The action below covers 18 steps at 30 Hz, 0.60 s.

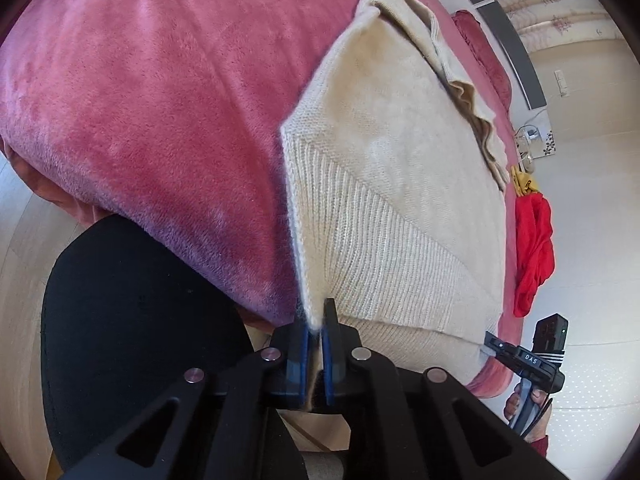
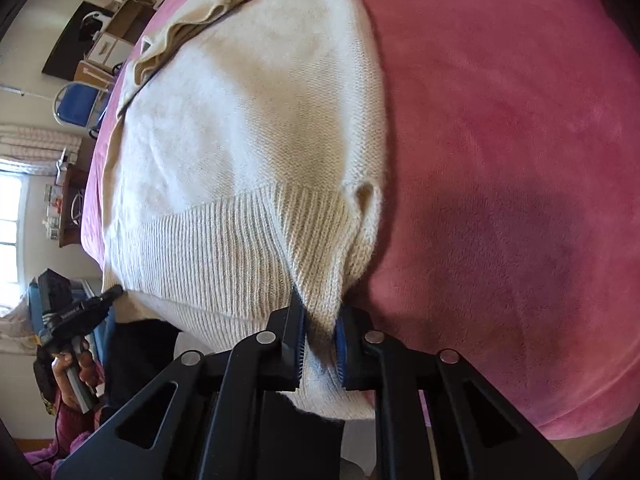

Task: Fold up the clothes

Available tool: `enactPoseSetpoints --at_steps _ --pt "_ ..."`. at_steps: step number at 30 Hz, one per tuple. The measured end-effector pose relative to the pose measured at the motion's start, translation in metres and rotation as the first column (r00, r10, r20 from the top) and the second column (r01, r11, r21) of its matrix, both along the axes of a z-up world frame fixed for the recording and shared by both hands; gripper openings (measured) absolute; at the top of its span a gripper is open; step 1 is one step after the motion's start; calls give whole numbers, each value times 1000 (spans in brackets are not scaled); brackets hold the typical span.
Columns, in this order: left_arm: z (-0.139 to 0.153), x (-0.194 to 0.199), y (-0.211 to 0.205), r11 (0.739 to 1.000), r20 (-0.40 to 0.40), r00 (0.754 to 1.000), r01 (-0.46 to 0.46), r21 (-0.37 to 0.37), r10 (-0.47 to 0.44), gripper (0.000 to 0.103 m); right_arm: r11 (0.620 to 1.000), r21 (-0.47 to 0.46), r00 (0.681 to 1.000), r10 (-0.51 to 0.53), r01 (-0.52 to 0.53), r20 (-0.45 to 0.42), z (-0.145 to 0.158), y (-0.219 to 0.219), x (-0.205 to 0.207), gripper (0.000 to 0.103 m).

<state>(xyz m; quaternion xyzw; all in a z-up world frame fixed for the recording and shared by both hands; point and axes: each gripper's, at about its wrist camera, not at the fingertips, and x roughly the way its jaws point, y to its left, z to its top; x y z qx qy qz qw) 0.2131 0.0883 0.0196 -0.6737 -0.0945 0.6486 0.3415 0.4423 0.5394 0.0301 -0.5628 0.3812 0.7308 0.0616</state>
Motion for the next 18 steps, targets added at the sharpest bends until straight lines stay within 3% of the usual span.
enactPoseSetpoints --at_steps 5,10,13,16,18 --pt "14 4 -1 996 -6 1000 10 89 -10 4 999 40 999 -23 24 -23 10 -10 16 12" --pt "36 2 5 964 16 1000 7 266 -11 4 989 -129 983 -98 78 -158 21 -4 27 12" --pt "50 -4 12 946 6 1000 16 325 -19 4 967 -233 962 -154 100 -227 19 -1 17 12" --pt "57 -12 17 924 37 999 -7 381 -8 4 956 -263 958 -191 132 -213 14 3 11 12" --pt "67 -17 18 904 42 999 -10 427 -9 4 944 -300 941 -220 139 -256 23 6 19 12"
